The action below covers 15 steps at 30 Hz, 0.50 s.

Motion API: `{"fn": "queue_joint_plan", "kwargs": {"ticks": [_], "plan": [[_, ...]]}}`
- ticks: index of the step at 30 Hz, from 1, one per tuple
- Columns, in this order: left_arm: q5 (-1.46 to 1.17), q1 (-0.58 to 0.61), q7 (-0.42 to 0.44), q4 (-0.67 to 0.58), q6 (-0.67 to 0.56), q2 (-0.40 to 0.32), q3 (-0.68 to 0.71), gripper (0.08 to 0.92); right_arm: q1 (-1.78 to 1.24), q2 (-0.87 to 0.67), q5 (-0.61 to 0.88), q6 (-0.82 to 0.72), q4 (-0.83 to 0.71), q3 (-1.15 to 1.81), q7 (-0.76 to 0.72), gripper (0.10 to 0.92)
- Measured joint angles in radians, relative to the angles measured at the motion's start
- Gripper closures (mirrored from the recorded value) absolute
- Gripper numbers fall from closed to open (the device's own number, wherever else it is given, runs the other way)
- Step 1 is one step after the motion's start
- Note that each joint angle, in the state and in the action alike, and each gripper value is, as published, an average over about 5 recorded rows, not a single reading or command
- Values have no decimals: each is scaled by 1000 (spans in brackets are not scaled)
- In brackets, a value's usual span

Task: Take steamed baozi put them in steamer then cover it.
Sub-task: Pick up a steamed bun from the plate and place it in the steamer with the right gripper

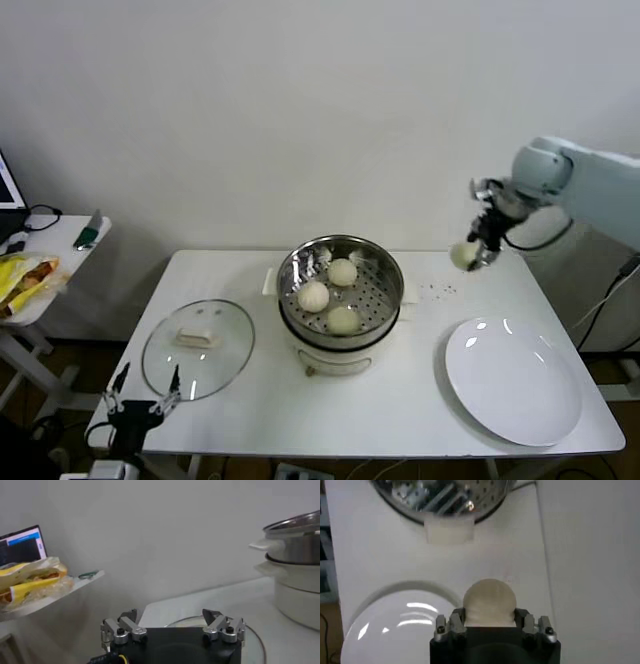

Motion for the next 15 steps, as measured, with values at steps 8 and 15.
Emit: {"fn": "queue_joint_plan", "kwargs": {"ticks": [8,15], "plan": [[-4,15,0,-7,-10,8,-3,177,59,179,146,-43,-2,-66,31,397],[-5,20,1,-4,-14,15,-2,177,32,284,201,-78,2,-102,70,397]]}}
